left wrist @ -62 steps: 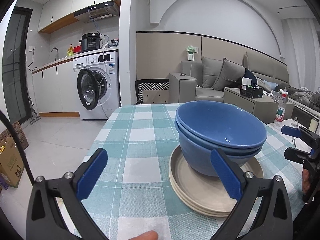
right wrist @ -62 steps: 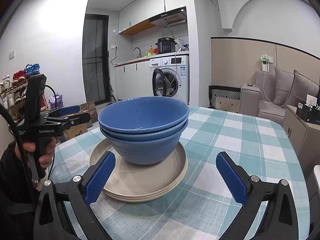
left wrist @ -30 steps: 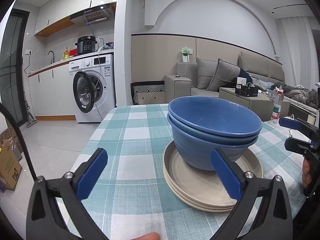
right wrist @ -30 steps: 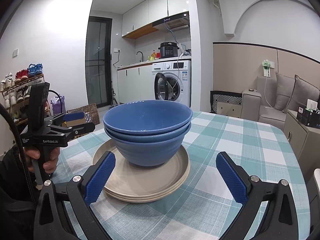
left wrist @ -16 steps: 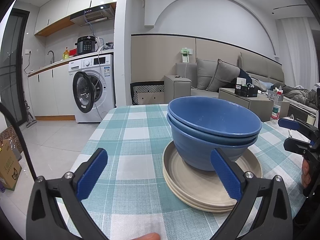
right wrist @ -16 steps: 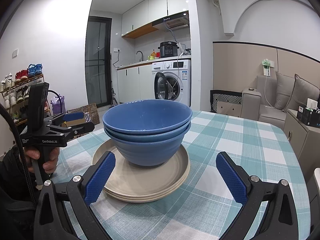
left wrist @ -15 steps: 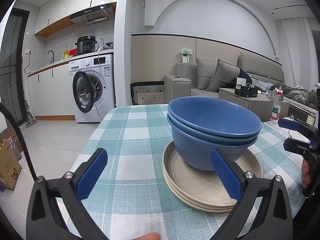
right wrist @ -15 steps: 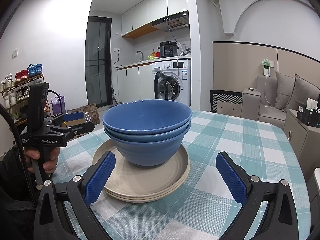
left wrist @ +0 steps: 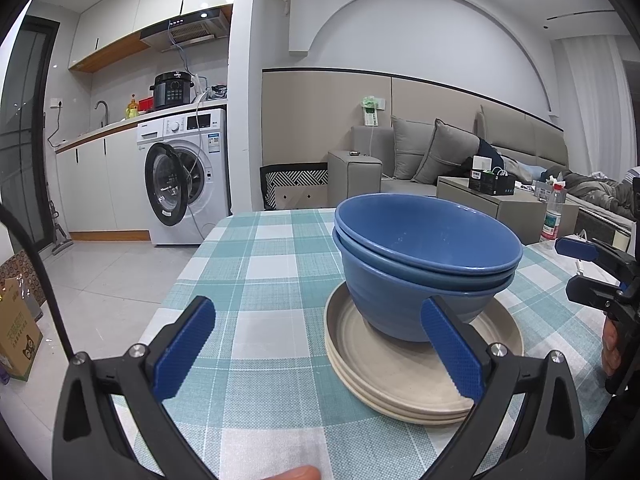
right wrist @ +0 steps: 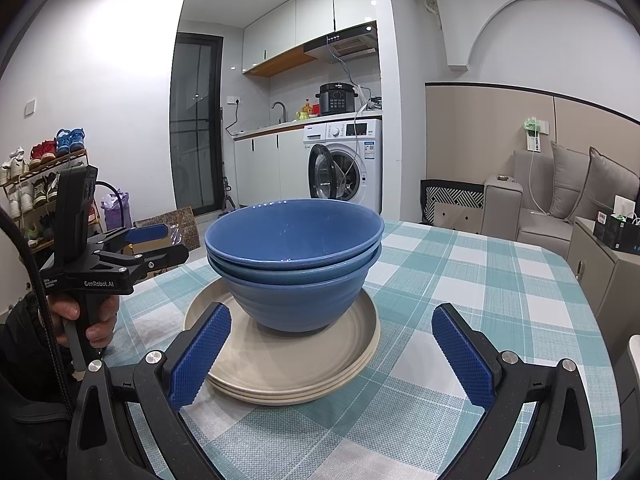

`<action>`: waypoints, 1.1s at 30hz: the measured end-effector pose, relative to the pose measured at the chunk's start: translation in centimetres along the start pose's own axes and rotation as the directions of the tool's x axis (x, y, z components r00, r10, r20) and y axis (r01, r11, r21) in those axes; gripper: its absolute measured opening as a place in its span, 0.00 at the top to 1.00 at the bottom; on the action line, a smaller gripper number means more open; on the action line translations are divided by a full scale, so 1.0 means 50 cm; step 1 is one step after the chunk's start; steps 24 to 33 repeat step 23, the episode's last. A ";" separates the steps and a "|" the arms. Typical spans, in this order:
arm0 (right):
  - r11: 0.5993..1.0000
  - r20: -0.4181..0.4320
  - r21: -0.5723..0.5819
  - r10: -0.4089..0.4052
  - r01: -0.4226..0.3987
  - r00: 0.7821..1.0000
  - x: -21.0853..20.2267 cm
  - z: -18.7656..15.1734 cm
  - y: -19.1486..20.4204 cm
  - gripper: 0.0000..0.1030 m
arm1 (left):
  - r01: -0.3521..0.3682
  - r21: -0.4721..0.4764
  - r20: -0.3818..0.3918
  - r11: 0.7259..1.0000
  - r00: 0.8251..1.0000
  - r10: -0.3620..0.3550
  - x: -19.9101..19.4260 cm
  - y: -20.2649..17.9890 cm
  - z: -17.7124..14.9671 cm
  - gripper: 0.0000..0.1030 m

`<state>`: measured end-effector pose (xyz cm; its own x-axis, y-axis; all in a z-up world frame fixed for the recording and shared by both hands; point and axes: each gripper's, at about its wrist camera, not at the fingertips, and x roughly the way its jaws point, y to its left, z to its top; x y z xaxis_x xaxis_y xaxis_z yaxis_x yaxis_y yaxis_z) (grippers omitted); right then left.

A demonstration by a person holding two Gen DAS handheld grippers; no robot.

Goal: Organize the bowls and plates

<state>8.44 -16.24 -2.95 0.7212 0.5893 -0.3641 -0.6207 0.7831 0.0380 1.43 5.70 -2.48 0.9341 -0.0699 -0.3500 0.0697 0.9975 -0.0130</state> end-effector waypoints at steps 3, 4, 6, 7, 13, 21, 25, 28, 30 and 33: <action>1.000 -0.001 0.000 0.000 0.000 1.000 0.000 0.000 0.001 0.01 | 0.001 0.000 0.000 1.000 1.000 -0.001 -0.001 0.000 0.000 0.00; 1.000 0.000 0.001 0.000 0.000 1.000 0.000 0.000 0.001 0.01 | 0.000 0.000 0.001 1.000 1.000 0.000 -0.001 0.000 0.000 0.00; 1.000 0.000 0.001 0.000 0.000 1.000 0.000 0.000 0.001 0.01 | 0.000 0.000 0.000 1.000 1.000 0.000 0.000 0.000 0.000 0.00; 1.000 0.000 0.001 0.000 0.000 1.000 0.000 0.000 0.000 0.01 | 0.000 0.000 0.000 1.000 1.000 0.000 0.000 0.000 0.000 0.00; 1.000 -0.001 0.002 0.001 -0.001 1.000 0.000 0.001 0.000 0.01 | 0.002 -0.002 0.002 1.000 1.000 -0.002 -0.001 0.000 0.000 0.00; 1.000 -0.001 0.002 0.001 -0.001 1.000 -0.001 0.001 0.000 0.01 | 0.009 -0.002 0.004 1.000 1.000 -0.009 -0.002 -0.003 0.001 0.00; 1.000 -0.001 0.003 0.001 -0.001 1.000 -0.001 0.002 0.000 0.01 | 0.009 0.000 0.005 1.000 1.000 -0.009 -0.002 -0.004 0.001 0.00; 1.000 -0.001 0.003 0.001 -0.001 1.000 -0.001 0.002 0.000 0.01 | 0.009 0.000 0.005 1.000 1.000 -0.009 -0.002 -0.004 0.001 0.00; 1.000 -0.001 0.003 0.001 -0.001 1.000 -0.001 0.002 0.000 0.01 | 0.009 0.000 0.005 1.000 1.000 -0.009 -0.002 -0.004 0.001 0.00; 1.000 -0.001 0.003 0.001 -0.001 1.000 -0.001 0.002 0.000 0.01 | 0.009 0.000 0.005 1.000 1.000 -0.009 -0.002 -0.004 0.001 0.00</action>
